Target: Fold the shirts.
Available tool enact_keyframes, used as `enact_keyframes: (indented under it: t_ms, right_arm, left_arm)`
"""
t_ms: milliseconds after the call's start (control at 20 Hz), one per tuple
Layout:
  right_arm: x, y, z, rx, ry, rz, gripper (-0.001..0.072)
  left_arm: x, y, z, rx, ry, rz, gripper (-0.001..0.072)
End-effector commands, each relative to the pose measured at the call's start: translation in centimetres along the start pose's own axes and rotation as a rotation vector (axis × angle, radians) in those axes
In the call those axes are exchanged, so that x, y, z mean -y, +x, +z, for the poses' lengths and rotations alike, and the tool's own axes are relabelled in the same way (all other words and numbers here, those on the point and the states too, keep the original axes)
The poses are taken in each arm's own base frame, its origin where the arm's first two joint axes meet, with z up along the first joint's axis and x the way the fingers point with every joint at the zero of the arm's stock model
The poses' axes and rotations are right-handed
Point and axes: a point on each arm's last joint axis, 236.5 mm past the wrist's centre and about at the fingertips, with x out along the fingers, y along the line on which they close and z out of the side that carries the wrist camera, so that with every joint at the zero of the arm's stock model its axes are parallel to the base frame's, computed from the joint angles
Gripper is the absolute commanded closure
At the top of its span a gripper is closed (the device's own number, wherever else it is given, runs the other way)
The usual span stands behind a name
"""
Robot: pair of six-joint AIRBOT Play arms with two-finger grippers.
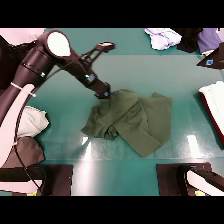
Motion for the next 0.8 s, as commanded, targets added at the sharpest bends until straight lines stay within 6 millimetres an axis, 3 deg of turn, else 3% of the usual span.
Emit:
enact_keyframes:
  t_ms: [0,100,350,450,750]
  right_arm:
    - [0.0,0.0,-0.1,-0.002,-0.008,-0.001,0.0692]
    - [0.0,0.0,0.0,0.0,-0.008,-0.001,0.0691]
    - [0.9,0.0,0.2,0.008,-0.004,-0.038,0.0691]
    - [1.3,-0.1,0.1,0.005,-0.001,-0.057,0.0691]
    - [1.6,-0.1,-0.8,-0.034,0.001,-0.071,0.0691]
  left_arm:
    - [-4.6,-0.7,-3.9,-0.1,-0.188,0.007,0.0039]
    - [-5.0,0.9,-6.1,-0.125,-0.228,0.001,0.0039]
    - [-5.3,7.8,-12.8,-0.207,-0.287,-0.018,0.0037]
    - [-6.7,9.6,-14.7,-0.226,-0.285,0.027,0.0037]
    - [-12.4,7.6,-13.5,-0.074,-0.4,0.049,0.0038]
